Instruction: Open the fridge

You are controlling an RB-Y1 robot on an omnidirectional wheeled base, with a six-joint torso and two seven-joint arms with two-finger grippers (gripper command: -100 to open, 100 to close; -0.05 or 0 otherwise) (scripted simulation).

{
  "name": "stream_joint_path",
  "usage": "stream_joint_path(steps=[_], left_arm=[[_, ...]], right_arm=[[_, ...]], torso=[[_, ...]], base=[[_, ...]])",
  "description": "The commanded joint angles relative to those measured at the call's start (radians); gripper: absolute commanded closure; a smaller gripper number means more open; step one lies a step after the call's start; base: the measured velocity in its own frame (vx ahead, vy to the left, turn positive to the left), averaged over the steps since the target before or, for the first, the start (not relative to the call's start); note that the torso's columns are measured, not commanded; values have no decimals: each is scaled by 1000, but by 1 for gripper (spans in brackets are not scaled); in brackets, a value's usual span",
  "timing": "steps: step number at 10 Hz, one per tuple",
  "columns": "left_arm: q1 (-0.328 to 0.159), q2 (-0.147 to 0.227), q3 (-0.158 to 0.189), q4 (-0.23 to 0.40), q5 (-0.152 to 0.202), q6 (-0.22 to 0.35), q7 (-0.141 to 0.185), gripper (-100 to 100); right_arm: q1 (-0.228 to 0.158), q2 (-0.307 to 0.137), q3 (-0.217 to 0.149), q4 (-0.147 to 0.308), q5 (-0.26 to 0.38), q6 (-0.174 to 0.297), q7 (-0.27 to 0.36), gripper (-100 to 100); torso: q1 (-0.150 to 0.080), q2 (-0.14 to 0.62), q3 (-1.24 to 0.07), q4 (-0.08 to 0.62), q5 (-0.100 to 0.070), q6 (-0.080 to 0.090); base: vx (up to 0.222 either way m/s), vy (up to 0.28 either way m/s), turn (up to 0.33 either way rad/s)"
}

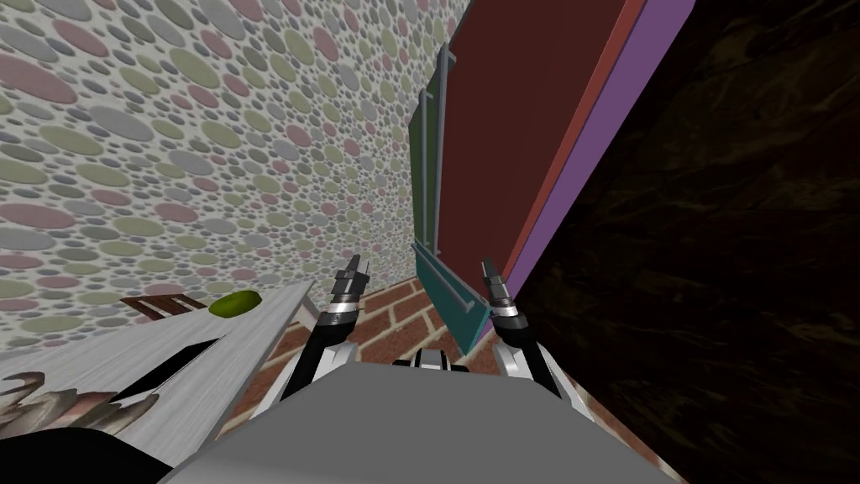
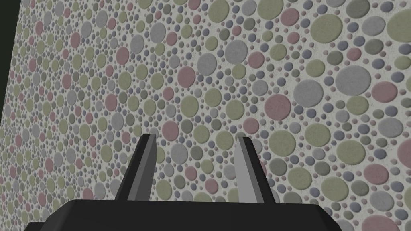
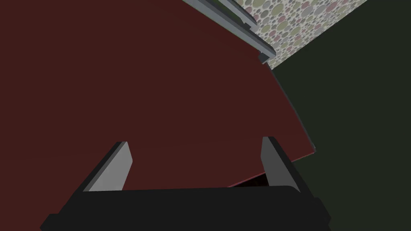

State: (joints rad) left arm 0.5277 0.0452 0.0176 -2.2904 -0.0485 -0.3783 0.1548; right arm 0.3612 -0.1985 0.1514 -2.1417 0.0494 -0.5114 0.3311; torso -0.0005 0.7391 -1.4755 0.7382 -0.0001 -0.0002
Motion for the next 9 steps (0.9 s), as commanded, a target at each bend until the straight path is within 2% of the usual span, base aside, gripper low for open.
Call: stream_joint_path(steps=[1, 3, 4, 5, 6, 7, 8, 9], left_arm=[[0, 0, 0, 0, 0, 0, 0, 0], [0, 0, 0, 0, 0, 0, 0, 0], [0, 0, 0, 0, 0, 0, 0, 0], [0, 0, 0, 0, 0, 0, 0, 0], [0, 0, 0, 0, 0, 0, 0, 0], [0, 0, 0, 0, 0, 0, 0, 0], [0, 0, 0, 0, 0, 0, 0, 0], [0, 0, 0, 0, 0, 0, 0, 0]], right_arm=[[-32, -14, 27, 38, 27, -2, 59, -100], [-87, -43, 67, 94, 71, -2, 125, -100], [-87, -43, 67, 94, 71, -2, 144, -100], [-115, -58, 88, 124, 93, -3, 181, -100], [-115, -58, 88, 124, 93, -3, 188, -100], [-144, -74, 108, 155, 116, -4, 227, -100], [-144, -74, 108, 155, 116, -4, 233, -100], [-172, -90, 128, 186, 140, -7, 275, -100]], torso=[[0, -1, 0, 0, 0, 0], [1, -1, 0, 0, 0, 0], [3, -6, -3, -1, 1, 0], [0, -3, -2, -1, 0, 0], [0, 0, 0, 0, 0, 0], [-1, 3, 2, 1, 0, 0], [0, 1, 1, 0, 0, 0], [-1, 1, 0, 0, 0, 0]], base=[[113, 55, -42], [181, 97, -122], [179, 87, -55], [143, 88, -96], [108, 78, -45], [124, 84, -89], [101, 60, -64], [126, 63, -121]])
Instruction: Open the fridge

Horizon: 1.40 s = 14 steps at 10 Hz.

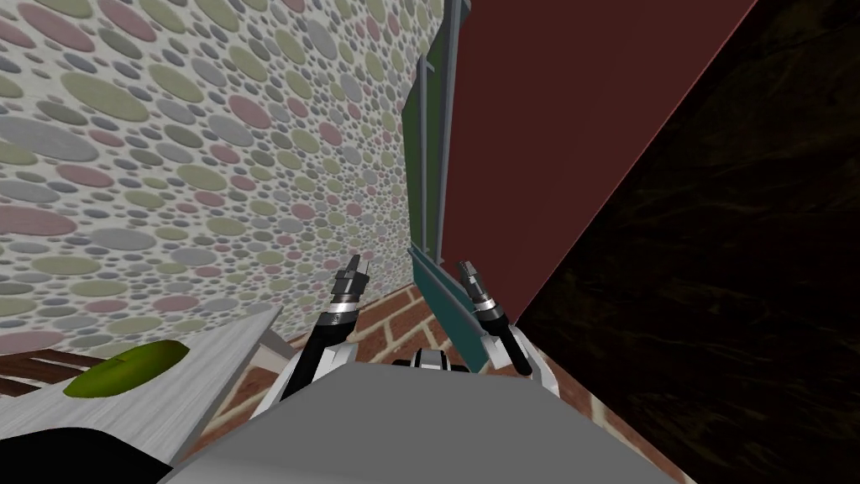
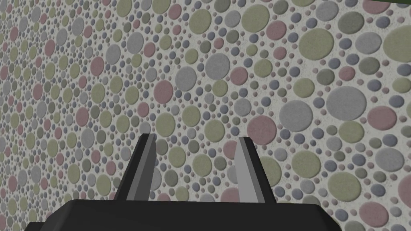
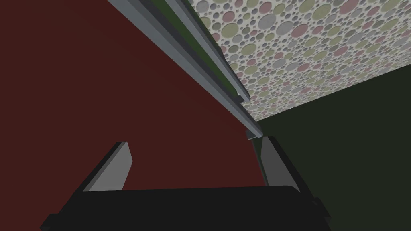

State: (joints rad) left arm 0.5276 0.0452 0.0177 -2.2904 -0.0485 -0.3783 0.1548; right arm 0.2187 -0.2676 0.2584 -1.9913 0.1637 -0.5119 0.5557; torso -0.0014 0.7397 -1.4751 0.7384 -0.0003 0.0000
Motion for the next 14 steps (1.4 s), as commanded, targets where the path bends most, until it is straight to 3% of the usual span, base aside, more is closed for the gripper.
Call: stream_joint_path(steps=[1, 4, 5, 6, 11, 14], left_arm=[[0, 0, 0, 0, 0, 0, 0, 0], [0, 0, 0, 0, 0, 0, 0, 0], [0, 0, 0, 0, 0, 0, 0, 0], [0, 0, 0, 0, 0, 0, 0, 0], [0, 0, 0, 0, 0, 0, 0, 0], [0, 0, 0, 0, 0, 0, 0, 0]], right_arm=[[-58, -38, 40, 67, 49, -10, 76, -100], [-86, -55, 58, 98, 72, -14, 144, -100], [-114, -73, 75, 130, 95, -20, 183, -100], [-114, -73, 75, 130, 95, -20, 189, -100], [-192, -128, 119, 226, 163, -44, 319, -100], [-216, -147, 131, 258, 185, -54, 364, -100]], torso=[[1, -3, -1, -1, 0, 0], [1, -2, -1, 0, 0, 0], [0, 1, 1, 0, 0, 0], [0, 0, 0, 0, 0, 0], [2, -2, -1, -1, 0, 0], [2, -1, -1, 0, 0, 0]], base=[[188, 115, -182], [138, 103, -78], [112, 79, -101], [89, 65, -65], [85, 79, -112], [68, 80, -87]])
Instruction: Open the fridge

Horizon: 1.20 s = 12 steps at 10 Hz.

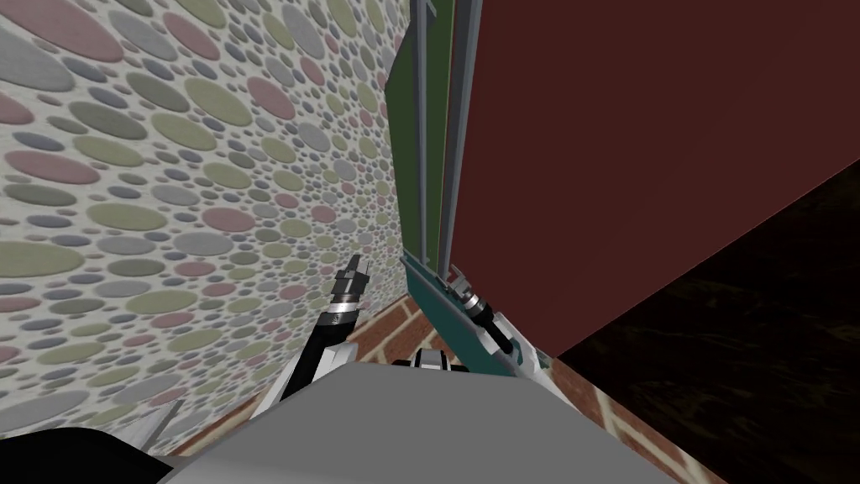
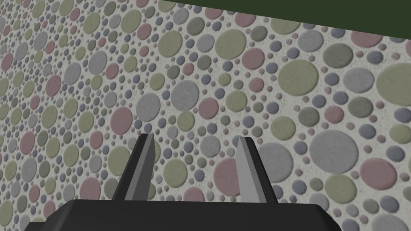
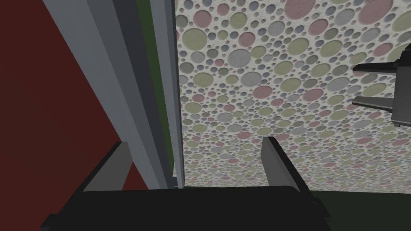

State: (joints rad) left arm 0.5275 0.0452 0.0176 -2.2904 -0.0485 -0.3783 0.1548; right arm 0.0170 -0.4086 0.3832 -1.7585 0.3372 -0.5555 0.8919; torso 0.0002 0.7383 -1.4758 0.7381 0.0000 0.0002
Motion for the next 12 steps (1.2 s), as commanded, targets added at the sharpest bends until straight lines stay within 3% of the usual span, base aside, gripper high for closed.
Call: stream_joint_path(steps=[1, 12], left_arm=[[0, 0, 0, 0, 0, 0, 0, 0], [0, 0, 0, 0, 0, 0, 0, 0]], right_arm=[[-38, -25, 17, 56, 32, -21, 68, -100], [-184, -173, 68, 274, 168, -119, 341, -100]], torso=[[-1, 1, 1, 0, 0, 0], [9, -26, -15, -15, 1, -10]], base=[[57, 70, -151], [35, 81, -149]])
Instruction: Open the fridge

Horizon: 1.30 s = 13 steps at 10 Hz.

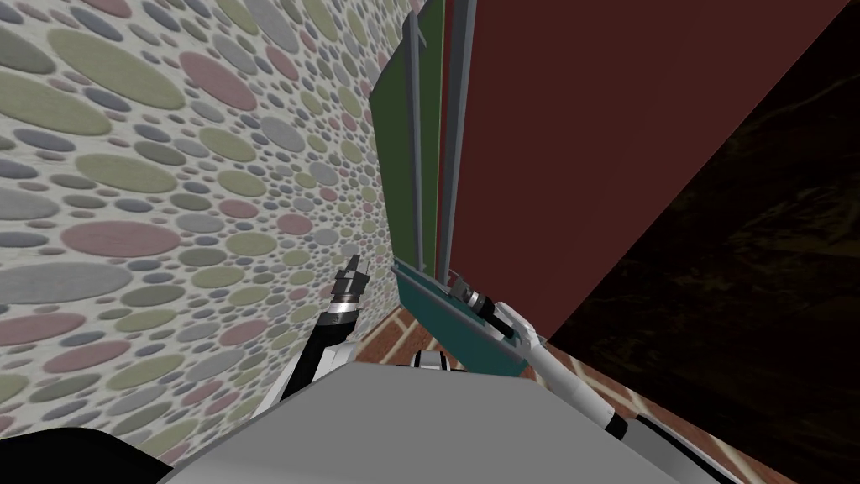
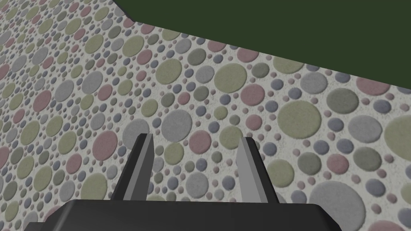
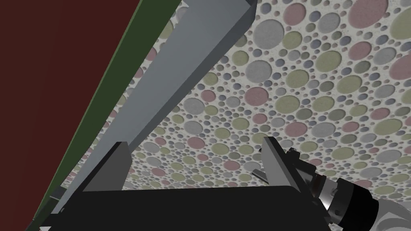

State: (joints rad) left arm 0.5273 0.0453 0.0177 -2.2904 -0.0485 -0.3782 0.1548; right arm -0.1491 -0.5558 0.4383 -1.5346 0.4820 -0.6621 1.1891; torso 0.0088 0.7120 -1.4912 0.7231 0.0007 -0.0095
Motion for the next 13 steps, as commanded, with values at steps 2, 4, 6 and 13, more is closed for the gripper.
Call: stream_joint_path(steps=[2, 4, 6, 13], left_arm=[[0, 0, 0, 0, 0, 0, 0, 0], [0, 0, 0, 0, 0, 0, 0, 0], [0, 0, 0, 0, 0, 0, 0, 0], [0, 0, 0, 0, 0, 0, 0, 0]], right_arm=[[-31, -42, 17, 71, 37, -23, 69, -100], [-43, -58, 20, 90, 49, -33, 93, -100], [-54, -72, 24, 108, 60, -43, 115, -100], [-83, -110, -49, 217, 139, -156, 168, -100]], torso=[[-1, -3, -2, -2, 0, -1], [-1, -6, -4, -3, -1, -1], [-3, -5, -3, -2, -1, 1], [-1, 10, 6, 8, 0, 2]], base=[[17, 53, -86], [-3, 42, -64], [11, 42, -79], [7, 61, -62]])
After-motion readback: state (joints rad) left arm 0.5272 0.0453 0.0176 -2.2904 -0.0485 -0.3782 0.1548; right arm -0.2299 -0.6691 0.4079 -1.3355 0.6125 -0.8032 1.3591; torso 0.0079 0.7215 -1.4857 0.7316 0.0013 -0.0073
